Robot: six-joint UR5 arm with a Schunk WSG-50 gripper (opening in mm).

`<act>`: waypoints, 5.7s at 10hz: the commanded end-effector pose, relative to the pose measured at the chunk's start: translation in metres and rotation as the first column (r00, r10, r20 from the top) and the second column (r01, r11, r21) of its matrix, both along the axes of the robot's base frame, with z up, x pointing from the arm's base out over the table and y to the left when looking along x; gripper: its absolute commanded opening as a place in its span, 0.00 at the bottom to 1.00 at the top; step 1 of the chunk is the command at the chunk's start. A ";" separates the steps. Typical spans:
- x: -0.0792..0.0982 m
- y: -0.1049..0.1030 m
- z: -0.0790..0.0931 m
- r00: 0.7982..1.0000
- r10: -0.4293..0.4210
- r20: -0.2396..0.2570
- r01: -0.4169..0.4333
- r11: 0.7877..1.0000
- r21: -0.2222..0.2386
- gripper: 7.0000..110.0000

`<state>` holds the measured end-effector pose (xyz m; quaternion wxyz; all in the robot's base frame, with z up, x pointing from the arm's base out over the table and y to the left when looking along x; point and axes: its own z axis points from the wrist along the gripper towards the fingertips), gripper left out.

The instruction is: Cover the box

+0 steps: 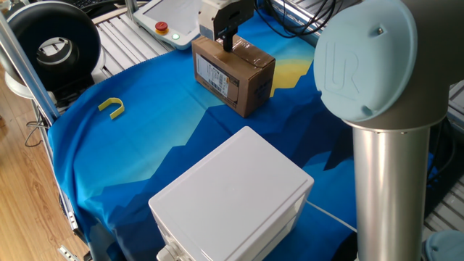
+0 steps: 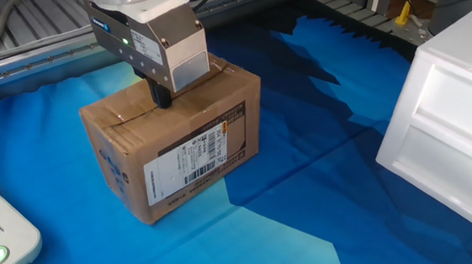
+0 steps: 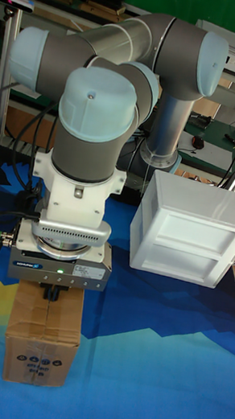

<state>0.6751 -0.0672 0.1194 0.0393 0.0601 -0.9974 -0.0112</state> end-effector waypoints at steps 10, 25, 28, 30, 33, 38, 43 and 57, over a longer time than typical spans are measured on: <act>0.001 0.005 0.003 1.000 0.011 0.004 -0.011 1.000 0.024 0.00; 0.008 0.007 0.004 1.000 0.008 0.027 -0.009 0.999 0.031 0.00; 0.009 0.006 0.003 0.999 0.008 0.031 -0.009 1.000 0.030 0.00; 0.010 0.007 0.003 0.999 0.008 0.033 -0.009 0.999 0.033 0.00; 0.010 0.006 0.003 0.999 0.008 0.033 -0.009 1.000 0.030 0.00; 0.010 0.004 0.002 0.999 0.008 0.033 -0.009 1.000 0.022 0.00; 0.011 0.005 0.002 0.999 0.007 0.034 -0.007 1.000 0.023 0.00; 0.015 0.002 0.005 0.999 0.001 0.040 -0.001 1.000 0.009 0.00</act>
